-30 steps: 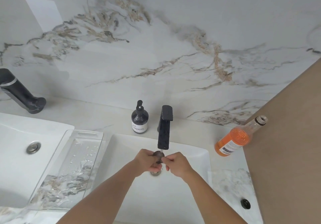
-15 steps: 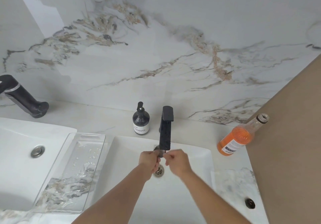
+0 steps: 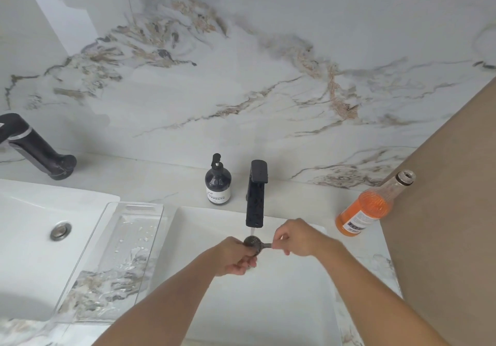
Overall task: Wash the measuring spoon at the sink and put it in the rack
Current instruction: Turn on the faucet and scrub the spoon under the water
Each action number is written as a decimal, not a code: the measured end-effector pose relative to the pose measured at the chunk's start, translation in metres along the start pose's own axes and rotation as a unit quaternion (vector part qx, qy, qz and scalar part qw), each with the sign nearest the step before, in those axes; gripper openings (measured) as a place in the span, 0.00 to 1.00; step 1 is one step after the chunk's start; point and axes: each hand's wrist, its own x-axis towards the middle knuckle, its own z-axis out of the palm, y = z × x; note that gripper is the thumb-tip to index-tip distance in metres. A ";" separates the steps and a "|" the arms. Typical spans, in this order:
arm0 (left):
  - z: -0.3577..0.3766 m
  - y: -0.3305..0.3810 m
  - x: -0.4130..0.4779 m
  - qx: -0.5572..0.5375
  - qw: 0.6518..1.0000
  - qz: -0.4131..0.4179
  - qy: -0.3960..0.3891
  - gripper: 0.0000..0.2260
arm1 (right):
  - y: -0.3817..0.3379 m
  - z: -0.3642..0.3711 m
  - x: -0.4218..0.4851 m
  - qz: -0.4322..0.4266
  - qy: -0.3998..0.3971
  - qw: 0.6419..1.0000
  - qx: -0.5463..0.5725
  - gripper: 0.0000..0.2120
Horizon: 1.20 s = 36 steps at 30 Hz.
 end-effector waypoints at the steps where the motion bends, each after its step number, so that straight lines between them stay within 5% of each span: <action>1: 0.001 0.002 -0.001 0.037 0.999 0.003 -0.015 0.03 | 0.000 -0.008 0.001 -0.007 -0.013 0.999 -0.037 0.09; 5: 0.010 0.008 0.006 0.087 0.994 0.037 0.053 0.06 | -0.003 -0.016 0.006 -0.008 0.019 0.989 -0.146 0.14; 9: 0.006 0.000 0.013 -0.001 0.993 0.061 0.102 0.05 | 0.008 0.003 0.004 -0.002 0.171 0.937 -0.304 0.25; 14: 0.011 -0.011 0.019 -0.097 0.986 0.058 0.122 0.04 | 0.016 0.031 -0.001 -0.065 0.194 0.912 -0.354 0.25; 18: 0.008 -0.005 0.014 0.104 0.975 0.131 0.145 0.07 | 0.022 0.027 -0.006 -0.084 0.163 0.933 -0.310 0.23; 22: -0.001 0.007 0.009 0.324 0.904 0.240 0.145 0.05 | 0.030 0.031 -0.012 -0.083 0.142 0.959 -0.229 0.21; 28: 0.000 0.000 0.017 -0.029 0.982 0.156 0.107 0.07 | 0.019 0.047 -0.011 0.010 0.182 0.978 -0.106 0.23; 33: 0.025 -0.006 0.022 -0.365 0.918 0.037 0.151 0.03 | -0.024 0.096 -0.015 0.153 0.235 0.951 0.128 0.25; 36: 0.032 -0.007 0.026 -0.325 0.929 0.005 0.176 0.08 | -0.047 0.128 -0.018 0.222 0.187 0.889 0.355 0.21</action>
